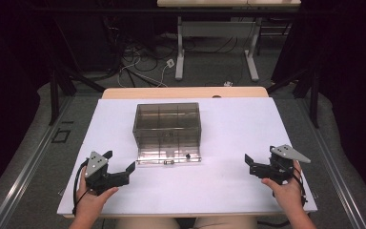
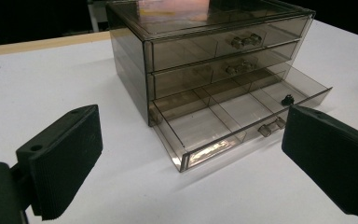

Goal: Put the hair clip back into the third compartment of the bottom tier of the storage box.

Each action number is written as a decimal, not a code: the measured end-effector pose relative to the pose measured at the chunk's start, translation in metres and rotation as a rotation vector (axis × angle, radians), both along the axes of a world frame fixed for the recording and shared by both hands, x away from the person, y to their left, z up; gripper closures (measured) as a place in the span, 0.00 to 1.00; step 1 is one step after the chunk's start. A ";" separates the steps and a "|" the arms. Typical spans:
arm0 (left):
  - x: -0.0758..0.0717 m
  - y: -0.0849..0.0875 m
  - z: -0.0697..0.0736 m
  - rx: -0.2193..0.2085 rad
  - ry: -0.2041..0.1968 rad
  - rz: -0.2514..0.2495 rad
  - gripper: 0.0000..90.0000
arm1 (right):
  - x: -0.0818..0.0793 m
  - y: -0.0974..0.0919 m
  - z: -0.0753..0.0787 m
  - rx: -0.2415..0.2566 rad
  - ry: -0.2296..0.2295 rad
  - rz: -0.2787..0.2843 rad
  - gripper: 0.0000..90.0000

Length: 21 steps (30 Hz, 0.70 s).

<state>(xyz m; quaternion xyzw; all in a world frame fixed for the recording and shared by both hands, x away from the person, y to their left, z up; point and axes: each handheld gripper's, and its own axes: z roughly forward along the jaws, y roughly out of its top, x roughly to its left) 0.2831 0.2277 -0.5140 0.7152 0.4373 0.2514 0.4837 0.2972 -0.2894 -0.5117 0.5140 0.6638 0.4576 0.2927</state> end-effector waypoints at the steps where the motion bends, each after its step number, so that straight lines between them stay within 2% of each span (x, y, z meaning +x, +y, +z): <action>1: 0.000 0.000 0.000 0.005 -0.002 0.001 0.05 | 0.000 -0.002 -0.001 -0.001 0.004 -0.003 0.00; 2: 0.000 0.000 0.000 -0.004 0.002 0.000 0.06 | 0.001 -0.004 -0.003 -0.003 -0.009 -0.011 0.00; 9: -0.001 0.001 0.000 -0.001 0.002 0.001 0.06 | 0.005 -0.015 -0.010 0.031 0.008 -0.054 0.01; 21: 0.000 0.000 0.000 0.002 0.004 -0.004 0.06 | 0.012 -0.030 -0.025 0.044 0.063 -0.102 0.02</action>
